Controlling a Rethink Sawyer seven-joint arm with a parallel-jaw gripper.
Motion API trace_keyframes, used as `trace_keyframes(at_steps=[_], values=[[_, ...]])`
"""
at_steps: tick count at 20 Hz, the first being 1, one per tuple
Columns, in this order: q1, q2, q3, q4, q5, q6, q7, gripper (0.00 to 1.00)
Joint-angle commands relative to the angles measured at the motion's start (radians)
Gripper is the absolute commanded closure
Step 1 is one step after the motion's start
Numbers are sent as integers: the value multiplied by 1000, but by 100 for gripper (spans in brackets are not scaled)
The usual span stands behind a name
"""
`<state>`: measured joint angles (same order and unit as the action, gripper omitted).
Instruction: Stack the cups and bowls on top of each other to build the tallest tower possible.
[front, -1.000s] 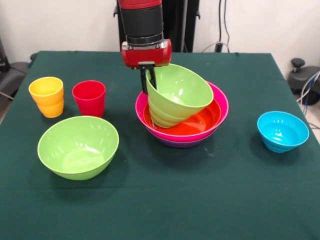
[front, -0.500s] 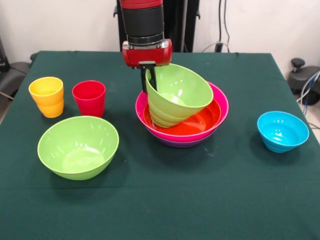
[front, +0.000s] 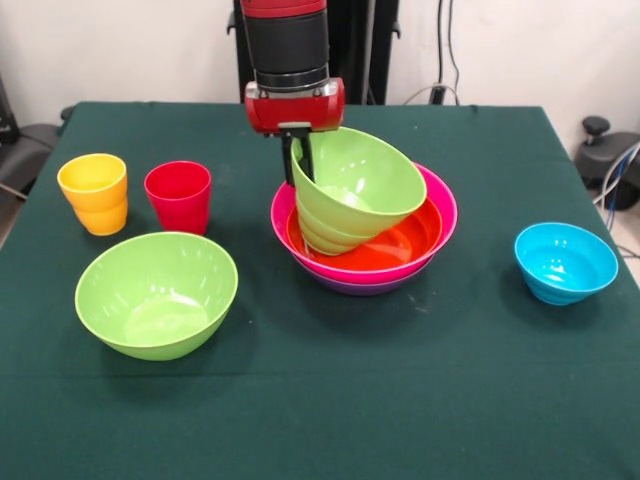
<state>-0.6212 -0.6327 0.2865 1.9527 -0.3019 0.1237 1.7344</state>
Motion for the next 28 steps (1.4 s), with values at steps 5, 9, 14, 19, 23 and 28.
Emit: trace_keyframes(at_steps=[5, 9, 14, 19, 23, 28], values=[[47, 46, -2, -30, -64, 41, 38, 100], [52, 30, -4, -19, -63, 44, 39, 100], [59, 37, -8, -22, -63, 35, 44, 100], [56, 35, -3, -20, -60, 38, 42, 100], [46, 33, 6, -24, -58, 51, 33, 100], [46, 28, 5, -18, -54, 51, 39, 100]])
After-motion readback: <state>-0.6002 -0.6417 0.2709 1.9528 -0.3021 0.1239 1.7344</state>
